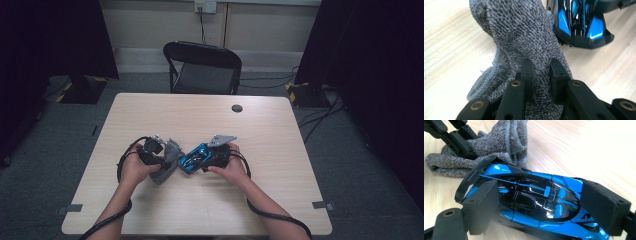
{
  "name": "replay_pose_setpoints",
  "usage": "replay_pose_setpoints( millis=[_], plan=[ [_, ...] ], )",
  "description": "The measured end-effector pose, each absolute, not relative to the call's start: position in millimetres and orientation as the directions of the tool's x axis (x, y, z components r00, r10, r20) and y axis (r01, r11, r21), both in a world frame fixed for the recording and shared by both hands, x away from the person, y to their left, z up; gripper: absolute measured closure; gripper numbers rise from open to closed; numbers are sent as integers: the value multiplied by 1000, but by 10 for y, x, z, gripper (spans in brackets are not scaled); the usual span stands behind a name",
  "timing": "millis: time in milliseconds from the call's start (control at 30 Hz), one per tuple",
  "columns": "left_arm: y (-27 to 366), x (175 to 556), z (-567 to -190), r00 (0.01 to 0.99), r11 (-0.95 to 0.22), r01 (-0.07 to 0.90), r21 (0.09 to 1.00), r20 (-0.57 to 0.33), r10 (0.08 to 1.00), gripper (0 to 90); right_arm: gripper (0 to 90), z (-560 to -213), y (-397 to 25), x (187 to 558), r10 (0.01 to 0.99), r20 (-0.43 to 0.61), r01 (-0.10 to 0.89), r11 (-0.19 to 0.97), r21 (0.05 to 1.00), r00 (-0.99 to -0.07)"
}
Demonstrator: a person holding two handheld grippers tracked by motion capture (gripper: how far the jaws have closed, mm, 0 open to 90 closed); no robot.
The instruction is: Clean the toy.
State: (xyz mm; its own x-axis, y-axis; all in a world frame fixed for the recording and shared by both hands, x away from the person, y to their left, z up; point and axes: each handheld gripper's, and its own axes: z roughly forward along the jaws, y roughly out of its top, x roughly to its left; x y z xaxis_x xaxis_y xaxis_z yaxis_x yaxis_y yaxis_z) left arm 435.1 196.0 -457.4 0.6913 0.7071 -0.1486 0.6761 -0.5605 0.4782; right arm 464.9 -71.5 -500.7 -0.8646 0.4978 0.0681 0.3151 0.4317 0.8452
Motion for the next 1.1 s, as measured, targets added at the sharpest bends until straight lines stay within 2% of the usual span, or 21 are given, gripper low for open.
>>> replay_pose_setpoints(
  millis=[333, 767, 1000, 1100],
  plan=[
    [2092, 4177, -4580, 691, -550, 678, 487, -167, 703, 760, 155, -5009, -716, 4648, 499, 69, 315, 430, 846, -864],
    [2368, 3958, -4398, 666, -516, 682, 518, -151, 730, 756, 158, -5012, -723, 4649, 499, 68, 313, 425, 849, -864],
    [2375, 3938, -4339, 670, -514, 672, 534, -142, 728, 756, 163, -4970, -688, 4641, 510, 58, 324, 451, 832, -858],
    [2353, 3940, -4289, 677, -518, 664, 539, -138, 723, 754, 190, -4942, -672, 4637, 485, 41, 300, 471, 829, -874]
  ],
)
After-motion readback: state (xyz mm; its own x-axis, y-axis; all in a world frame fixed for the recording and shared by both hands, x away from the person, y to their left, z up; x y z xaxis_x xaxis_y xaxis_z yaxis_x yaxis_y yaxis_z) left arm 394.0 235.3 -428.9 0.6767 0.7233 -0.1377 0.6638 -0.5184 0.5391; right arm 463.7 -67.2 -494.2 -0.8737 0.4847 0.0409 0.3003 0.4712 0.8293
